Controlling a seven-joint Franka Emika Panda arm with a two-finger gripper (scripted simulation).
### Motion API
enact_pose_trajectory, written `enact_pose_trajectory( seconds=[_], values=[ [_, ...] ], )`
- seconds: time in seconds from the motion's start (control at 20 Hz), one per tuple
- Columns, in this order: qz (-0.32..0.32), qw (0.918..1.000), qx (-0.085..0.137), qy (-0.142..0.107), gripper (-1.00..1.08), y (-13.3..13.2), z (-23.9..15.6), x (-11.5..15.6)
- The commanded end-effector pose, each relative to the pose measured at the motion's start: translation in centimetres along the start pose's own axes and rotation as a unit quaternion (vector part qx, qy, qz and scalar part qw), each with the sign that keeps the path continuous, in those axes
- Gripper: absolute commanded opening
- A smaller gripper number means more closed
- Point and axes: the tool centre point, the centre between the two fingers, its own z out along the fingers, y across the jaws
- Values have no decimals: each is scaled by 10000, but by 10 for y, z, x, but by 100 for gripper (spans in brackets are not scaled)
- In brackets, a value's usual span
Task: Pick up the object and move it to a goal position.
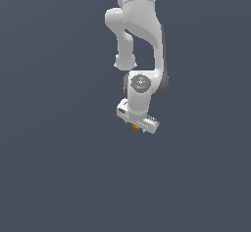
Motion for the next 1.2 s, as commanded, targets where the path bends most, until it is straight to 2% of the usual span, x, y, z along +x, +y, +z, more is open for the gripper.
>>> enact_pose_trajectory(
  seconds=[0.0,0.3,0.35,0.9,1.15],
  values=[
    [6,10000,0,0,100,0,12,0],
    [9,10000,0,1,100,-1,21,0],
    [9,10000,0,1,-100,-1,21,0],
    [6,10000,3,1,-100,-1,21,0],
    [-45,9999,69,74,-100,2,12,9]
  ],
)
